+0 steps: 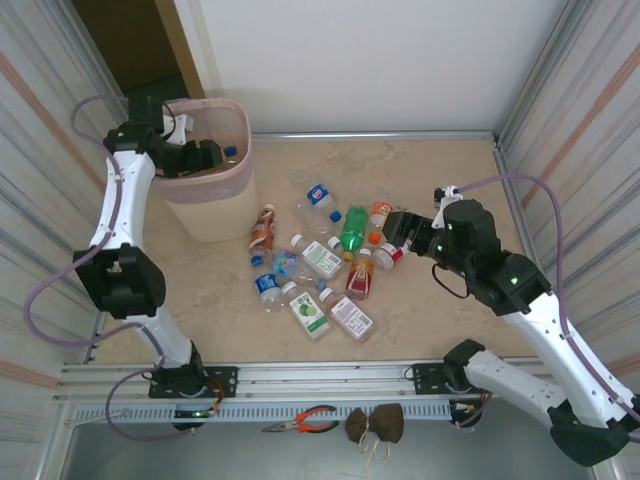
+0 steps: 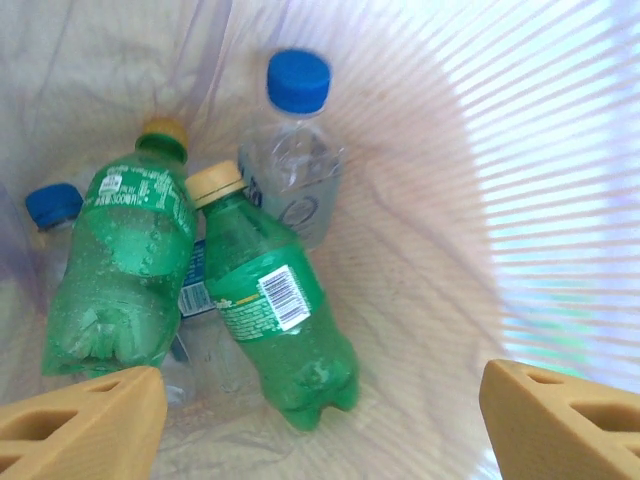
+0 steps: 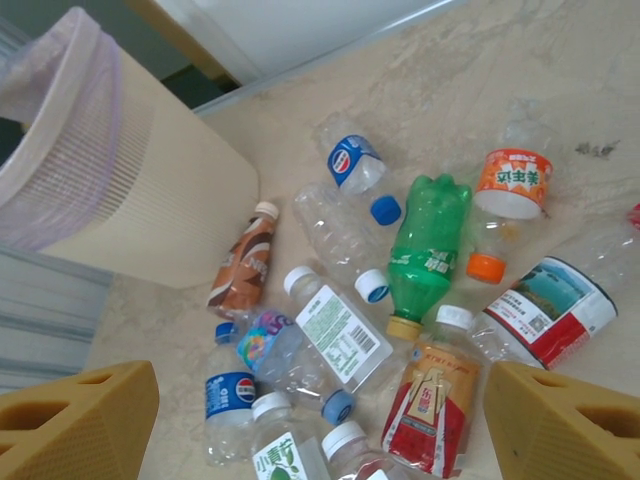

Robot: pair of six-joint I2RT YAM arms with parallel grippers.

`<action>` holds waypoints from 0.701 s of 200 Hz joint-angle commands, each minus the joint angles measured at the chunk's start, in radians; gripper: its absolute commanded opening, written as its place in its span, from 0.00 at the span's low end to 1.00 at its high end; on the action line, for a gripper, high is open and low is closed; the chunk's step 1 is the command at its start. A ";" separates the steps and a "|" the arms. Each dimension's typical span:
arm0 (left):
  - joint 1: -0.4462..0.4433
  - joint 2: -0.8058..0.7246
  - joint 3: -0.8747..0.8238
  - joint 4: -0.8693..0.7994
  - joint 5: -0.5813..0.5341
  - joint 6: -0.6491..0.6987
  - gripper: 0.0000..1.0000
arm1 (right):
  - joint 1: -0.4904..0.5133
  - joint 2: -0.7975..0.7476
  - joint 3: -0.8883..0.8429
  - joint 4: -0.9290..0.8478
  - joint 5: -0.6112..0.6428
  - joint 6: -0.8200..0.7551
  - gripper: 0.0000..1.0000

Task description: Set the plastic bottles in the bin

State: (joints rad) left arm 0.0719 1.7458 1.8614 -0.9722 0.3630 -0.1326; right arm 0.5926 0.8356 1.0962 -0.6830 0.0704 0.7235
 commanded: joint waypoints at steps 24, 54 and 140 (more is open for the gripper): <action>-0.003 -0.129 0.040 -0.013 0.082 -0.001 0.82 | -0.053 0.015 -0.007 -0.003 -0.020 -0.027 0.85; -0.003 -0.214 -0.002 0.012 0.121 0.001 0.82 | -0.085 0.058 -0.026 0.002 -0.024 -0.010 0.87; -0.002 -0.452 -0.268 0.164 0.284 -0.091 0.82 | -0.126 0.239 -0.123 -0.064 0.080 0.336 0.90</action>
State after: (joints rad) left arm 0.0719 1.3453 1.6604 -0.8680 0.5648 -0.1711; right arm 0.4828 1.0271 1.0046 -0.7128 0.1108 0.9188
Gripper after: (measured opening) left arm 0.827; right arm 0.900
